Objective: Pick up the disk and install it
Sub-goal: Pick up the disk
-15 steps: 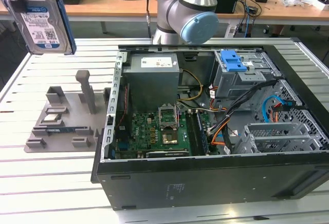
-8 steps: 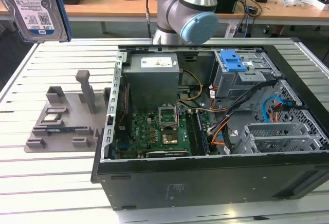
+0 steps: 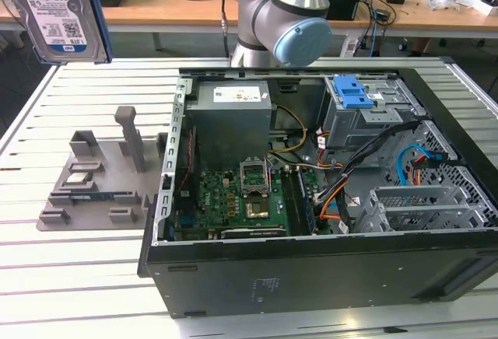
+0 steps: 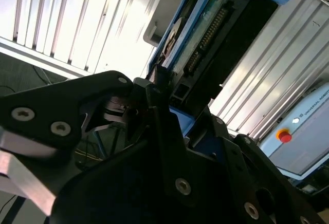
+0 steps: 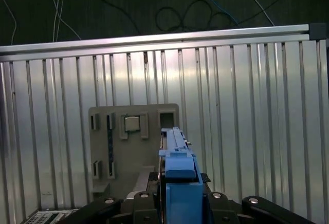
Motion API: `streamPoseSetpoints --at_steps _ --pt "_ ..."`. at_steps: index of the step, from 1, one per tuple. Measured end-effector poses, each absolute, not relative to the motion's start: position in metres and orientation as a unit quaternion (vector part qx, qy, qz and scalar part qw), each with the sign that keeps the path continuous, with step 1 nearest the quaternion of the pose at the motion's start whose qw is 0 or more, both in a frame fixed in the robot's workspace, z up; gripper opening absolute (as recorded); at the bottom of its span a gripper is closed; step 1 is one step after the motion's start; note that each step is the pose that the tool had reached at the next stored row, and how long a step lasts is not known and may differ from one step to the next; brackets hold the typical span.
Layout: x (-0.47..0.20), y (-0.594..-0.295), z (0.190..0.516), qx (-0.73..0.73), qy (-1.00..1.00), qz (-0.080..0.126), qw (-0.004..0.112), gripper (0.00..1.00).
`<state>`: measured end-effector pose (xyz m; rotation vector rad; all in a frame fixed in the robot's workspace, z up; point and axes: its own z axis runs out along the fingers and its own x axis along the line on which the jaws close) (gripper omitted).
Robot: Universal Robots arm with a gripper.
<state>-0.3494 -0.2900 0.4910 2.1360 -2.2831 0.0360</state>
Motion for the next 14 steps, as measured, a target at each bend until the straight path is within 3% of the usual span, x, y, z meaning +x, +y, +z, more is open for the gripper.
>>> streamPoseSetpoints --at_steps 14 --pt "-0.284 -0.29 0.491 0.683 -0.73 0.011 0.007 0.37"
